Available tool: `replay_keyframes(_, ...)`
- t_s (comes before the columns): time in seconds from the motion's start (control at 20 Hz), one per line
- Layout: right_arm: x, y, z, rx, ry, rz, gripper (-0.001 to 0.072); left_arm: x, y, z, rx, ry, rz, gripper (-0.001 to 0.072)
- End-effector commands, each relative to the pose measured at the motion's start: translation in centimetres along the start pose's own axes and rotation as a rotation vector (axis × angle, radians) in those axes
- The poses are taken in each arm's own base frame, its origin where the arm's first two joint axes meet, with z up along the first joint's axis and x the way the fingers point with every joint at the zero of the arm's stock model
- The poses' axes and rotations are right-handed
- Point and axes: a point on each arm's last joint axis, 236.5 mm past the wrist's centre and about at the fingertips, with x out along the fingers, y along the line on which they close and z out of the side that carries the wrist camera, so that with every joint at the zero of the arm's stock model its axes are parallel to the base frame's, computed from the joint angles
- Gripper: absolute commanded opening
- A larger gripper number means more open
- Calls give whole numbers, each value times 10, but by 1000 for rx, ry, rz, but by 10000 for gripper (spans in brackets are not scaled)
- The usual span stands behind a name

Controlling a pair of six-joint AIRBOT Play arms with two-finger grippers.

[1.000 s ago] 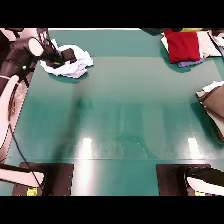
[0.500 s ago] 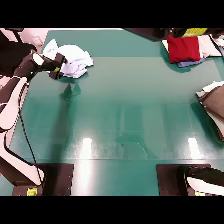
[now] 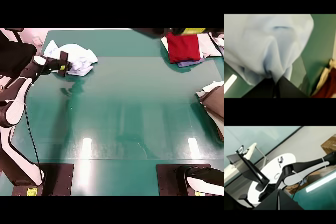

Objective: Fold the shirts.

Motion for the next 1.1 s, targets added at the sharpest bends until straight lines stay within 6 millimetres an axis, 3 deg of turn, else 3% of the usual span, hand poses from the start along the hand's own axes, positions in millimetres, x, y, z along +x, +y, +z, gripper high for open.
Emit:
replay_keyframes(0.0, -6, -33, 15, -48, -53, -89, 23, -14, -61, -138, 314, 426, -159, 22)
replay_keyframes(0.1, -15, -66, 3, 18, 5, -167, 23, -34, -55, -259, 491, 752, -160, 23)
replay_keyframes(0.15, -22, -80, -2, 53, 26, -196, 24, -51, -43, -321, 569, 925, -145, 22)
replay_keyframes(0.2, -32, -91, -4, 77, 37, -210, 38, -67, -25, -370, 642, 1058, -101, 23)
replay_keyframes(0.25, -43, -101, -5, 103, 39, -228, 125, -82, -7, -414, 722, 1169, -55, 23)
replay_keyframes(0.3, -54, -109, -5, 127, 39, -249, 203, -95, 8, -449, 788, 1245, -18, 23)
replay_keyframes(0.35, -70, -118, -3, 144, 32, -280, 230, -108, 21, -479, 841, 1314, 4, 22)
replay_keyframes(0.45, -99, -132, -8, 168, 46, -338, 230, -143, 45, -528, 924, 1460, 53, 23)
replay_keyframes(0.55, -137, -166, -27, 238, 91, -494, 246, -156, 80, -537, 1048, 1505, 198, 23)
replay_keyframes(0.65, -175, -198, -56, 333, 129, -640, 247, -164, 121, -506, 1192, 1491, 471, 23)
replay_keyframes(0.7, -189, -209, -72, 384, 136, -681, 247, -171, 132, -485, 1270, 1476, 587, 23)
replay_keyframes(0.75, -202, -220, -89, 439, 137, -723, 247, -174, 134, -460, 1362, 1404, 687, 23)
replay_keyframes(0.85, -228, -242, -131, 544, 133, -815, 247, -174, 118, -415, 1494, 1208, 777, 24)
replay_keyframes(0.95, -250, -262, -176, 657, 100, -891, 281, -178, 94, -395, 1539, 1078, 743, 26)
replay_keyframes(1.0, -256, -270, -197, 713, 67, -908, 397, -181, 83, -399, 1527, 1074, 678, 147)
replay_keyframes(1.05, -263, -278, -221, 771, 32, -930, 493, -185, 75, -409, 1490, 1089, 611, 508)
